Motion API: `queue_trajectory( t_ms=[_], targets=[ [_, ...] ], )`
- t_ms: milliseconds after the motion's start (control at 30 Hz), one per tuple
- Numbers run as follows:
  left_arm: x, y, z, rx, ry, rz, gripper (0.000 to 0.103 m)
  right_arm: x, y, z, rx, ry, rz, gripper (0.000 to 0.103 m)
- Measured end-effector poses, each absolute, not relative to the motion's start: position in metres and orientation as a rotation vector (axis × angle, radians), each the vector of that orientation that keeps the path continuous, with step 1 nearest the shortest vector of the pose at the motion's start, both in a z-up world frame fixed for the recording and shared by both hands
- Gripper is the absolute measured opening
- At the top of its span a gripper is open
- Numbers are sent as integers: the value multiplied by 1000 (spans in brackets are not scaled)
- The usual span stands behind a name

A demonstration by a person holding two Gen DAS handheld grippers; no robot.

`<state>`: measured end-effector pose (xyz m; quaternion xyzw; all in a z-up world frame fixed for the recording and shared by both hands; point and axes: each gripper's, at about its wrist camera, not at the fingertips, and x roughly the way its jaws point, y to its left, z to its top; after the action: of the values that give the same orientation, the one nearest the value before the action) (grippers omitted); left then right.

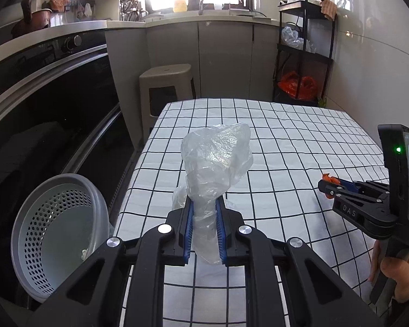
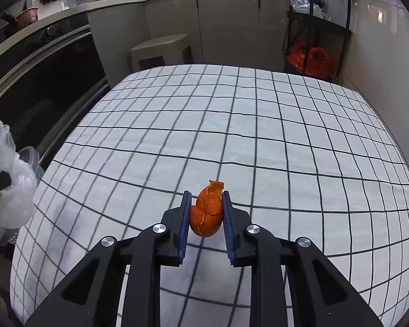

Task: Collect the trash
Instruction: 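Carry the plastic bag and orange peel with both grippers over the wastebasket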

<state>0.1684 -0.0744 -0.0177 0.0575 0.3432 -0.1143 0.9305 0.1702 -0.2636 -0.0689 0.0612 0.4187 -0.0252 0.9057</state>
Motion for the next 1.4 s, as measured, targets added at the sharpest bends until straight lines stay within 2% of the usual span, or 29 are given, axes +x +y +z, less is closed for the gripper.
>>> queue_trajectory(
  t_ms=[267,700,1400],
  targets=[
    [145,-4,0,33,693,-160,15,143,-181,-36,96,814,88,22],
    [131,116,16,11,662,4,15,134,-34,-13,70,797,317,22],
    [173,195,-18,-41,765,87,15,184,61,-26,12,850,417,22]
  ],
)
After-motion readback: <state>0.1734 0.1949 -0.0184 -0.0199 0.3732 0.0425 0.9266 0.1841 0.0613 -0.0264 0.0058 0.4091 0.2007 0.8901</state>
